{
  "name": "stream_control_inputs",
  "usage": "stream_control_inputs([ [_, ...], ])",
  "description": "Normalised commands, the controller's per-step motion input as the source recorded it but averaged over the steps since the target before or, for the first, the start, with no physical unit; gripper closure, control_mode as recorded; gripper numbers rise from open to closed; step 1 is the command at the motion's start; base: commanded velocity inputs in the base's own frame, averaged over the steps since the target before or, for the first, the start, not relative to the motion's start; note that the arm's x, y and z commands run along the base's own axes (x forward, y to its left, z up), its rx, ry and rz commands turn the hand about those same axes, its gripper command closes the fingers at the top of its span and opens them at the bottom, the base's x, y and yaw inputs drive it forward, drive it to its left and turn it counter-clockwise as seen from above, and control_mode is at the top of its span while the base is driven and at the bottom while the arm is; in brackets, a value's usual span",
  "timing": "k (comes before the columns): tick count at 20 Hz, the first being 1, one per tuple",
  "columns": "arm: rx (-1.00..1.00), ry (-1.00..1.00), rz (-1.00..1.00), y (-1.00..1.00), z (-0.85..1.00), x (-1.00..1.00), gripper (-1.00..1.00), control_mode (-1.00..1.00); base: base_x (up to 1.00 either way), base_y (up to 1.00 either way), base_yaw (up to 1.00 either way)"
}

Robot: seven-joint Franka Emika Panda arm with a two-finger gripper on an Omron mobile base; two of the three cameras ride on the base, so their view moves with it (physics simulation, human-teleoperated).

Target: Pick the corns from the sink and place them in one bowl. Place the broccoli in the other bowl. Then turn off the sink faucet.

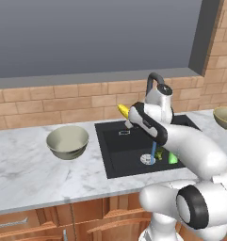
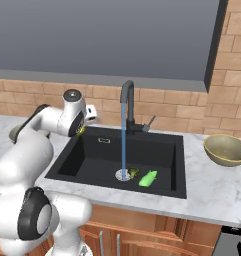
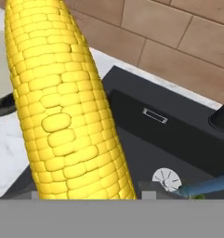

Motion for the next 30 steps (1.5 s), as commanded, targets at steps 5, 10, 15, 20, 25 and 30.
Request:
stream_control_inputs([
  [5, 0.00, 0.06, 0.17, 0.31, -0.03, -0.08, 1.00, -1.00, 0.00, 0.00, 0.00],
  [10, 0.00, 0.00, 0.02, 0.33, 0.00, -0.17, 1.00, -1.00, 0.00, 0.00, 0.00],
  [15, 0.00, 0.00, 0.00, 0.40, 0.00, -0.16, 1.00, -1.00, 0.00, 0.00, 0.00],
  [20, 0.00, 0.00, 0.00, 0.41, 0.00, -0.14, 1.00, -1.00, 0.00, 0.00, 0.00],
  [25, 0.00, 0.00, 0.00, 0.37, 0.00, -0.07, 1.00, -1.00, 0.00, 0.00, 0.00],
  [30, 0.00, 0.00, 0.00, 0.42, 0.00, 0.00, 1.00, -1.00, 0.00, 0.00, 0.00],
])
